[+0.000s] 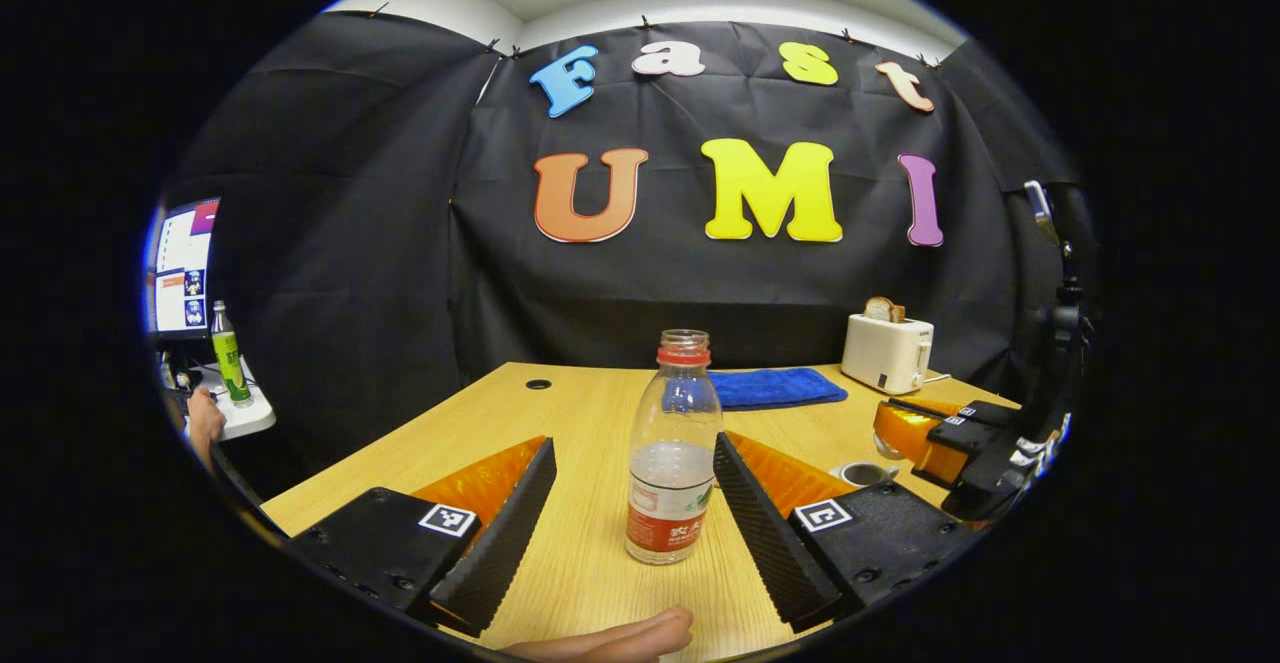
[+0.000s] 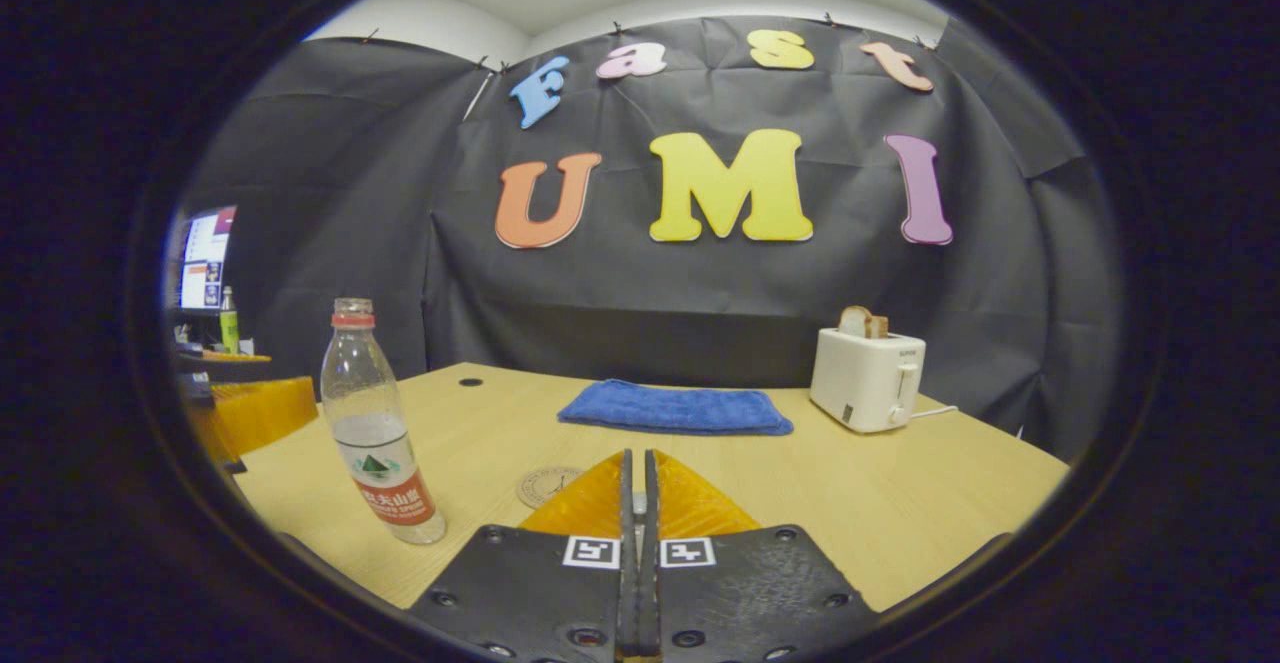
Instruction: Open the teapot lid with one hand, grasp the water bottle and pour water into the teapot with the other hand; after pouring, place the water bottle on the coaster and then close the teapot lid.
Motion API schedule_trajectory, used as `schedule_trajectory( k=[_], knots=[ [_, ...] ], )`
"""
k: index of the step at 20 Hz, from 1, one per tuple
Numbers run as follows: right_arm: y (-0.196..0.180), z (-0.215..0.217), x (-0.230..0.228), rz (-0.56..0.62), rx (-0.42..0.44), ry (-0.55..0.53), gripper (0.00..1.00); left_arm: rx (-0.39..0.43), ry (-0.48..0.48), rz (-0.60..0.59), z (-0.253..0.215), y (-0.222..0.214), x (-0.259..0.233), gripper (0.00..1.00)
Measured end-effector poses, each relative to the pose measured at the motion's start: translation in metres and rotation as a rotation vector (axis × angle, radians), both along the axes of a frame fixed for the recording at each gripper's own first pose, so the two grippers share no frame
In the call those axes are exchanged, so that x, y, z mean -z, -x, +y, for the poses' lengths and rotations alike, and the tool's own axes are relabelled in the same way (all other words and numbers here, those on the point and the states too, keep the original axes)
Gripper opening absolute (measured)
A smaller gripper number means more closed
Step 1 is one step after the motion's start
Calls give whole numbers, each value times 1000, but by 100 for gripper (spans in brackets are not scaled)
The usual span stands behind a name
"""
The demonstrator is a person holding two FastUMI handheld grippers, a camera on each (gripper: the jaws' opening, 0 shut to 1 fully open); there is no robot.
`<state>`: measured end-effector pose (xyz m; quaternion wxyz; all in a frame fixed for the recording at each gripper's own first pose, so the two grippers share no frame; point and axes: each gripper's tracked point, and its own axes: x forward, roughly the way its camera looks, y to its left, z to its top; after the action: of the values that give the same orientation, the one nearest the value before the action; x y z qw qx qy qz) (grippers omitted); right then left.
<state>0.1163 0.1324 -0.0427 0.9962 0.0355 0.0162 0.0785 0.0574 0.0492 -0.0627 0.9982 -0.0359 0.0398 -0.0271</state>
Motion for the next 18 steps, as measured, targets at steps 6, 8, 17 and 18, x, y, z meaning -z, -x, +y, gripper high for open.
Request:
schedule_trajectory(
  k=[6,8,17,18],
  knots=[
    [22,-52,-17,-12,34,-15,0,60,-35,14,-21,-9,23,99],
    [31,-71,-17,-13,49,-23,0,73,-44,26,-29,-13,32,99],
    [54,-148,-9,-30,121,17,1,25,37,11,-21,-53,55,99],
    [55,-154,-9,-33,130,19,0,10,31,28,-17,-57,61,99]
  ],
)
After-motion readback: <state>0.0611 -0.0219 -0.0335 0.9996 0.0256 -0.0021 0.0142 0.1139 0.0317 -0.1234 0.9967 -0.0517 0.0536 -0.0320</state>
